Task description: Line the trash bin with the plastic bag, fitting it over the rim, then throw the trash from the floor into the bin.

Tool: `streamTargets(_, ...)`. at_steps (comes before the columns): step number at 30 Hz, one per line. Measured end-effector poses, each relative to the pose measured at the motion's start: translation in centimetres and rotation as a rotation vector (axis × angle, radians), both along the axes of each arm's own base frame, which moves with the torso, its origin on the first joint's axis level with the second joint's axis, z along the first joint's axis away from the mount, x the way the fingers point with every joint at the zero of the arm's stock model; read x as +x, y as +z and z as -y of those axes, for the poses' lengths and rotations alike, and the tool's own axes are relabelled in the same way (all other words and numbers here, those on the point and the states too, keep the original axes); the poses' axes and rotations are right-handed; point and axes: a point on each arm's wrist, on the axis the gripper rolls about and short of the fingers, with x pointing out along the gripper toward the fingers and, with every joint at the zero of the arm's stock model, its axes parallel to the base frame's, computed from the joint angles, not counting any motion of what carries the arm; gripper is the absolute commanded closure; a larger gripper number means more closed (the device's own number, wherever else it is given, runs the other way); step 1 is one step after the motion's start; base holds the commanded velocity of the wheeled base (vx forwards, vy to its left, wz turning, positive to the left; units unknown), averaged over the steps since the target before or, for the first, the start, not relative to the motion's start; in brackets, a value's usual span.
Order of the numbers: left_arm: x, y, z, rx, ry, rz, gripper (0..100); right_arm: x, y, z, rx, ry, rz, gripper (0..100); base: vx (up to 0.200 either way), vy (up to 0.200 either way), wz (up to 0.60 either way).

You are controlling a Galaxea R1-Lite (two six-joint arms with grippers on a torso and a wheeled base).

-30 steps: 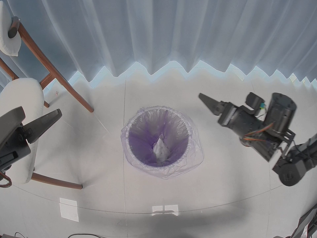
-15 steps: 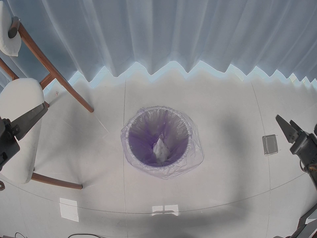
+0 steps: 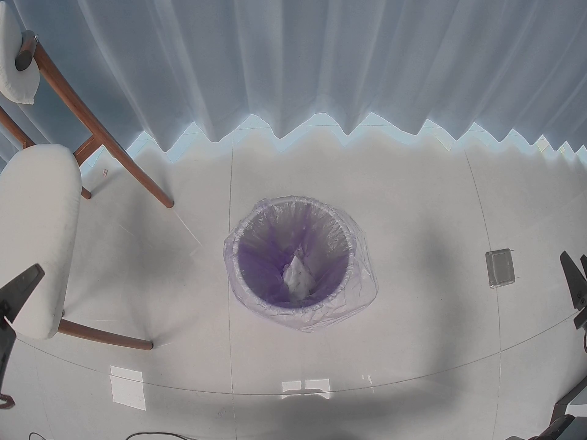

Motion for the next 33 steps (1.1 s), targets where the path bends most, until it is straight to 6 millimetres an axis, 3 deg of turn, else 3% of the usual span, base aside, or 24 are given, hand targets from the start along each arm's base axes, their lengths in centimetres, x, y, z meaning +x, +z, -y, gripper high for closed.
streamTargets(9, -3.9, -3.7, -0.7, 0.006, 0.054, -0.05, 0, -3.3, -1.3, 0.6, -0.034, -0.027, -0.002, 0, 0.0, 0.0, 0.0)
streamTargets(15, -6.0, -6.4, -0.9, 0.011, 0.06, -0.035, 0, -5.5, -3.3, 0.8, -0.059, -0.016, -0.06, 0, 0.0, 0.0, 0.0)
streamTargets(25, -6.4, -9.4, -1.0, 0.047, 0.083, -0.058, 0, -8.5, -6.5, 0.7, -0.099, 0.045, -0.074, 0, 0.0, 0.0, 0.0)
streamTargets(33, -5.7, -12.3, -1.3, 0.241, 0.308, -0.147, 0, -9.1, -7.1, 0.6, -0.13, 0.044, -0.059, 0, 0.0, 0.0, 0.0)
